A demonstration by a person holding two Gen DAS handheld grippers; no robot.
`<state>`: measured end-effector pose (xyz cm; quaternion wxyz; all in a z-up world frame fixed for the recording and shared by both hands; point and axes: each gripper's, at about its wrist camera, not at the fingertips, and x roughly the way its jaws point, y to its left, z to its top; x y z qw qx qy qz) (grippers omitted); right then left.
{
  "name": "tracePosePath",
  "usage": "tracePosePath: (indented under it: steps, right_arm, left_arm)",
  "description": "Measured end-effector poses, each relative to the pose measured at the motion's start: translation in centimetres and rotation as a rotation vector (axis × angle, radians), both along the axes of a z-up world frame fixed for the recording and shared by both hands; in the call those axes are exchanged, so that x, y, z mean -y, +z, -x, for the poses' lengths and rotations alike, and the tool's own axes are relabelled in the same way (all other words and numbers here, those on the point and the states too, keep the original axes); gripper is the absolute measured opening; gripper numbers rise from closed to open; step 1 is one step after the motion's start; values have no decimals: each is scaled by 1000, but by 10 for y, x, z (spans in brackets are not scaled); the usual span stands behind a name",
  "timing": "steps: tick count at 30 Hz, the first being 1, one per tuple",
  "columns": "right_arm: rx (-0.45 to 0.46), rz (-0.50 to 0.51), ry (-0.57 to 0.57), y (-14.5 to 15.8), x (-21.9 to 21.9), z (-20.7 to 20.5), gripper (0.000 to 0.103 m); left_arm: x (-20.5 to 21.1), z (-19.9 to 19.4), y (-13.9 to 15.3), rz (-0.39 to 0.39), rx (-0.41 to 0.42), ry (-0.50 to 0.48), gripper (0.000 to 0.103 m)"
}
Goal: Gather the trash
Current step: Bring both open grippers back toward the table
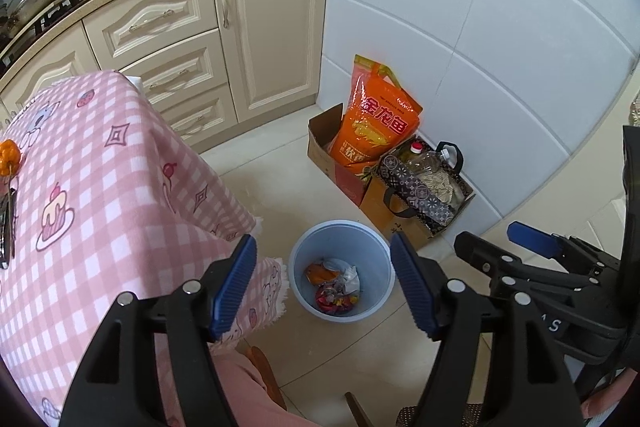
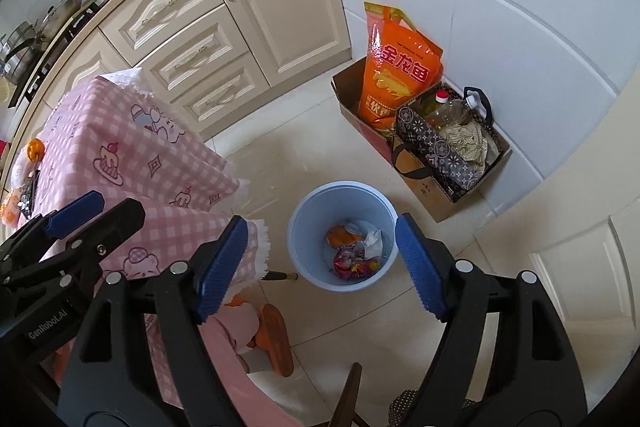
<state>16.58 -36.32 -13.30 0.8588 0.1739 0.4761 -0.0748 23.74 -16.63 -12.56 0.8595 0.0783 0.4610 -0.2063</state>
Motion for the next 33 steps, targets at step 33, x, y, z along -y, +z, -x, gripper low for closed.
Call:
tracePosePath:
  steps: [33]
  right_arm:
    - [152,47,199,71,-124,37,78]
  left_arm:
    - [-141,86,77,107,207,217,77]
